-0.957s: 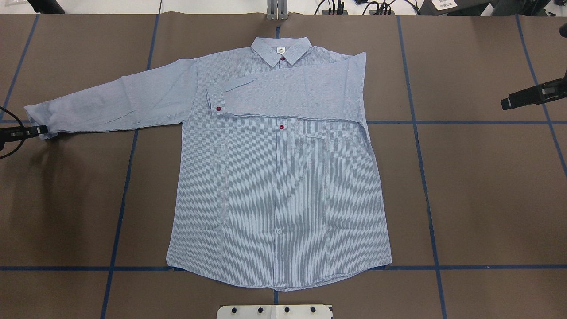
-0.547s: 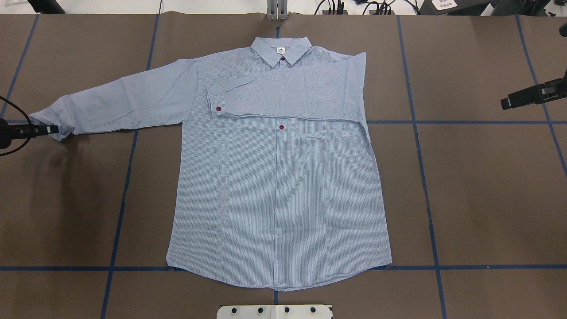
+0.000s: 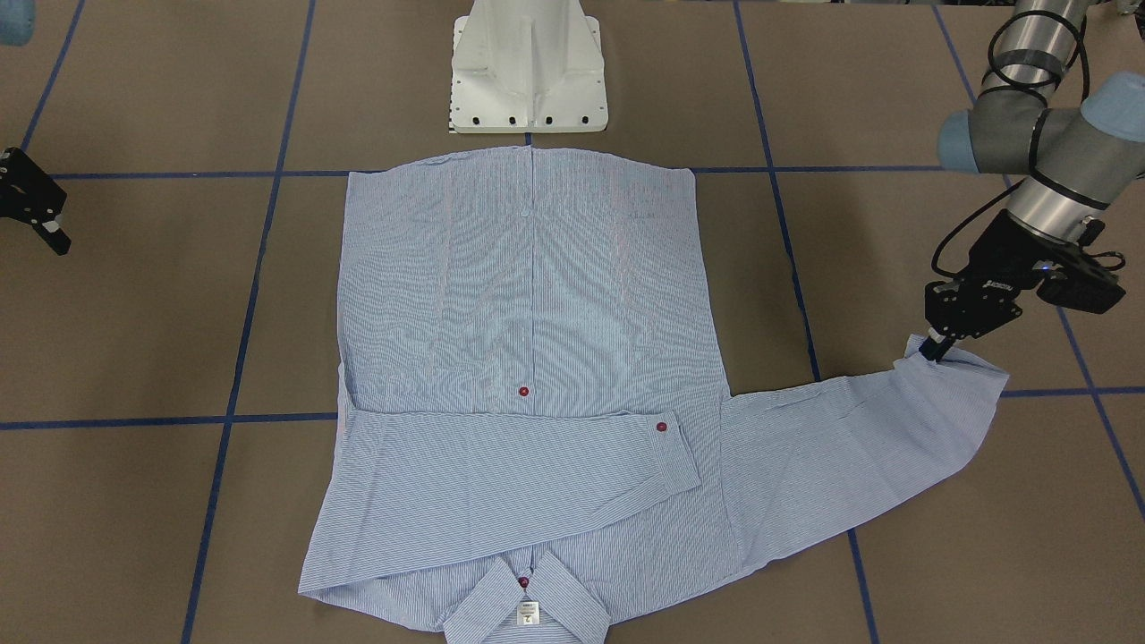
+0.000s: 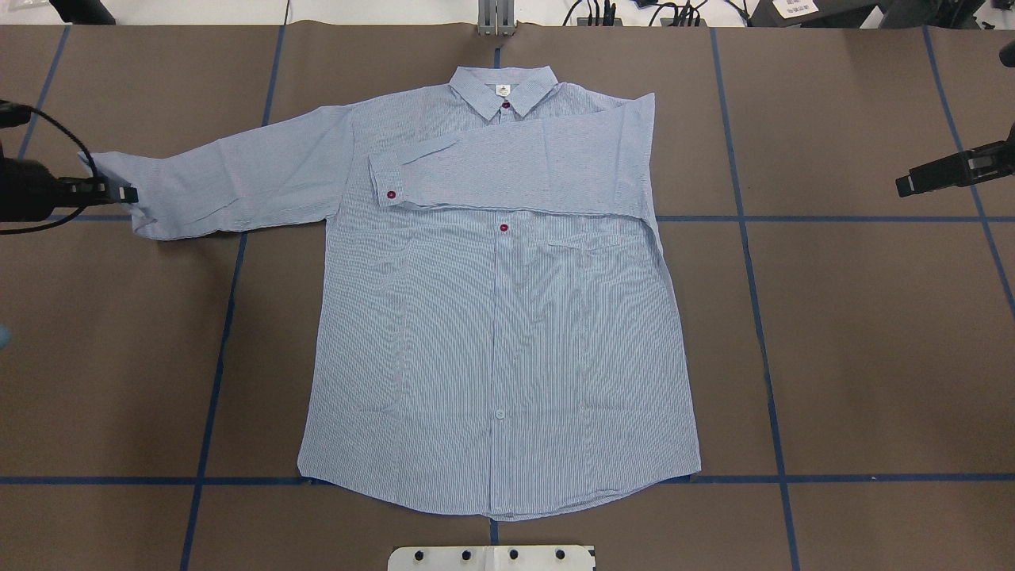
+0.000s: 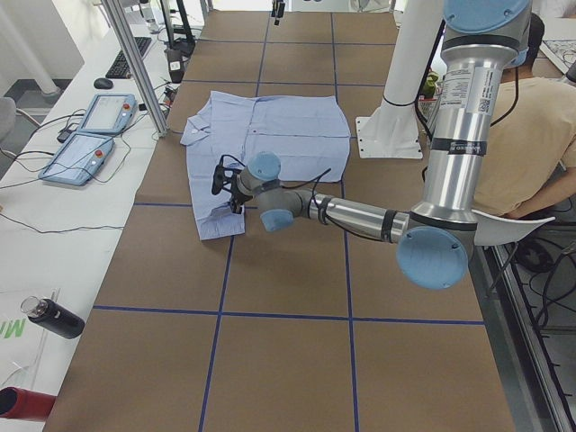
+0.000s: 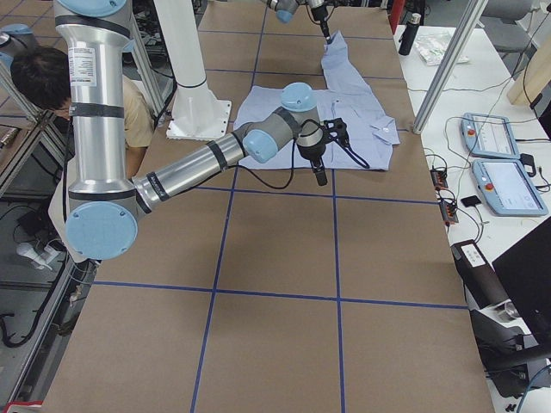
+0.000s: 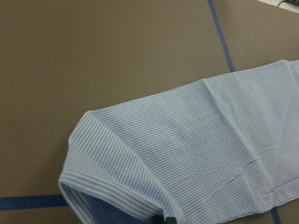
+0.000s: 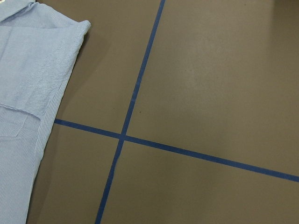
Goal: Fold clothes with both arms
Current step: 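Lift the cuff with the left gripper and carry it across the shirt front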
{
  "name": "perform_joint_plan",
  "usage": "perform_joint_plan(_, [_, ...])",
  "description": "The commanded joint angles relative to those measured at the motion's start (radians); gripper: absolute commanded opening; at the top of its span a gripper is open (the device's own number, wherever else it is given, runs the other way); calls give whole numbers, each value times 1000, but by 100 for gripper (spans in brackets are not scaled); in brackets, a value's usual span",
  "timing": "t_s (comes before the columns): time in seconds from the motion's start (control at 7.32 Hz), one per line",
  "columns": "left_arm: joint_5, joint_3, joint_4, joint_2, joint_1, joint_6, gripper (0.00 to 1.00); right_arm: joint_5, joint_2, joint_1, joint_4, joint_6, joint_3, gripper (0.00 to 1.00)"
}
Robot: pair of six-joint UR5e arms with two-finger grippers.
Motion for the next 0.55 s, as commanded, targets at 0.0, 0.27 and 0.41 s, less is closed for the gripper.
perform_joint_plan(0.0, [89, -86, 422, -258, 148, -82, 0, 0, -1, 0, 0, 2, -6, 100])
perform_joint_plan(0.27, [133, 34, 630, -549, 264, -222, 0, 0, -1, 0, 0, 2, -9, 100])
perform_joint_plan(0.41, [151, 189, 631, -677, 293, -264, 0, 0, 1, 0, 0, 1, -17, 100])
